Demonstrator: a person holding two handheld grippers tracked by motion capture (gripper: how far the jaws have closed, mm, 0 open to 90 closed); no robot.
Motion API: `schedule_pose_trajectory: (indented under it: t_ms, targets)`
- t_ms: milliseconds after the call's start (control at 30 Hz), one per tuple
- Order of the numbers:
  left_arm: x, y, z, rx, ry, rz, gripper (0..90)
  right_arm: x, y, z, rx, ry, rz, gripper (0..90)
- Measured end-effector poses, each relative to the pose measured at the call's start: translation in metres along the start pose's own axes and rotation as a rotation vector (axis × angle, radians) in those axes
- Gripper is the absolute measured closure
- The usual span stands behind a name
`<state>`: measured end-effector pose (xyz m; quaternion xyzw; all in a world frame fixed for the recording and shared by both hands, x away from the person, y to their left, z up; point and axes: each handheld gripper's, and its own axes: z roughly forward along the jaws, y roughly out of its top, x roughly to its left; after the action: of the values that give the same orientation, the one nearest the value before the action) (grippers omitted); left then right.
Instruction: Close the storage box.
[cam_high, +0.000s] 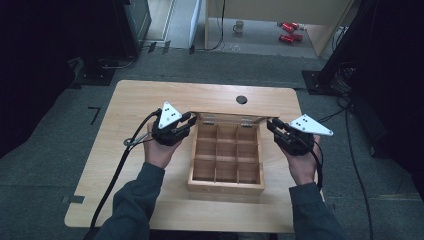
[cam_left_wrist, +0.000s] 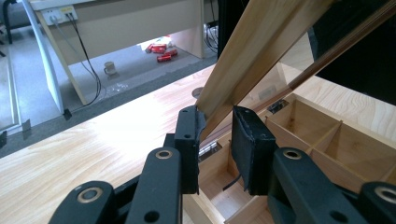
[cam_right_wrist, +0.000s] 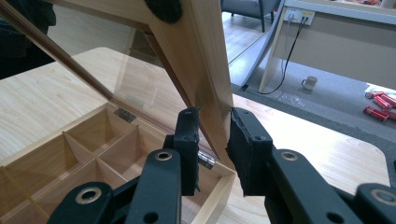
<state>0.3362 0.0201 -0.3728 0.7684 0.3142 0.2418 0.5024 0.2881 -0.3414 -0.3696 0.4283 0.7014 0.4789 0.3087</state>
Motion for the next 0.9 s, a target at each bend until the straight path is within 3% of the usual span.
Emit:
schedule_pose_trajectory:
  t_ms: [900]
  targets:
    - [-0.013,-0.009,-0.022,-0.034,-0.031,-0.014,72.8,0.014,-0.012,-0.016,0.002,-0.006,-0.016,72.7]
